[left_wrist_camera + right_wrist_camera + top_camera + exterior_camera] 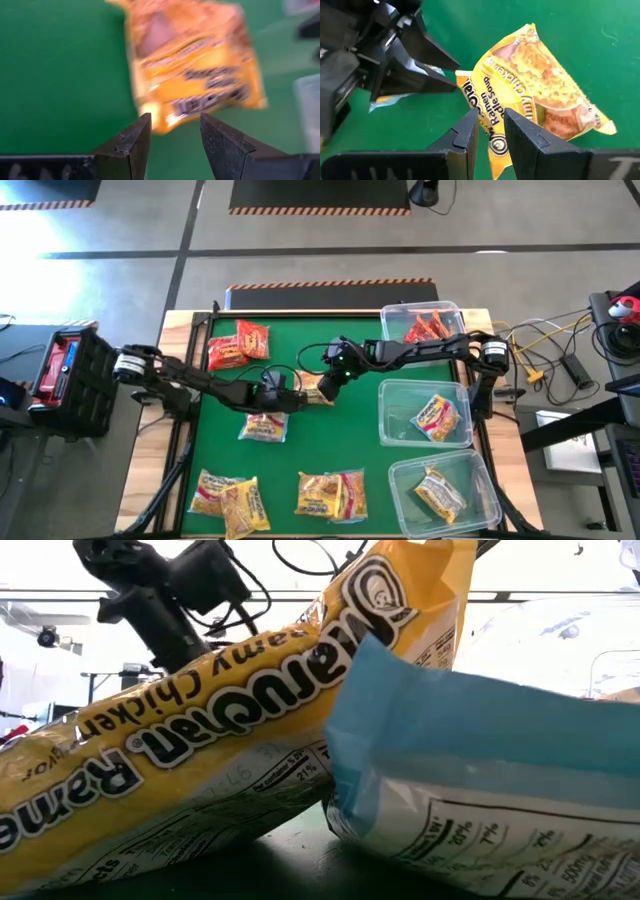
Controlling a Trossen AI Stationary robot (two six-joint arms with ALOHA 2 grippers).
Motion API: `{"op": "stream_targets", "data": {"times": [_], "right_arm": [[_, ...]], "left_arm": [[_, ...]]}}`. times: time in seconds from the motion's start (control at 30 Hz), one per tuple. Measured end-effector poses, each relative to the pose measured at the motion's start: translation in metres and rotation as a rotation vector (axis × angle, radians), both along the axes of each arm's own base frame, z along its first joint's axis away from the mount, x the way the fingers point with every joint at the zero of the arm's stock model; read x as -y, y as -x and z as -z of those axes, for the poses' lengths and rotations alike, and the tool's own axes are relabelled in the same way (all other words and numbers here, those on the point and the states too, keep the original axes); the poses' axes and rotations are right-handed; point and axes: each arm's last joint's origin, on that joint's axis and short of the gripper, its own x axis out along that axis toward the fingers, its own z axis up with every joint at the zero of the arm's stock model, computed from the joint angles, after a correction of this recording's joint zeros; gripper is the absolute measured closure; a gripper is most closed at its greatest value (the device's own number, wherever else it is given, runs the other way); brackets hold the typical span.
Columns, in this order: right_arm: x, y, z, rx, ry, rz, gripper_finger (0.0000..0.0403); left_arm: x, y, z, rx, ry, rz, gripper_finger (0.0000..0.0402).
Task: Sort Maruchan noodles
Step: Move the top yellow noodle to the center of the table, then put the center yellow noodle pack into the bottom transparent bin
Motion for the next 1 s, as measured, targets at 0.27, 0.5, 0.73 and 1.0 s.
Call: {"op": "stream_targets", "data": {"times": [0.27,0.5,0.73,1.0], "right_arm": [[0.001,0.001,0.001,-0.015,0.048,-0.011,0.0321],[0.002,0.003,0.003,-0.035,0.081,-0.013,0.0321],[0.007,0.005,0.005,-0.042,0.082,-0.003,0.0321],[0.021,0.012,0.010,-0.110,0.177,0.036,0.0321]], "left_arm": [[0.017,0.030,0.014,-0.172,0.131,0.103,0.0249],[0.019,0.067,0.010,-0.376,0.154,0.026,0.0249],[0.012,0.072,-0.017,-0.107,0.051,-0.125,0.0249],[0.006,0.057,-0.036,0.120,-0.105,-0.149,0.0249]]}}
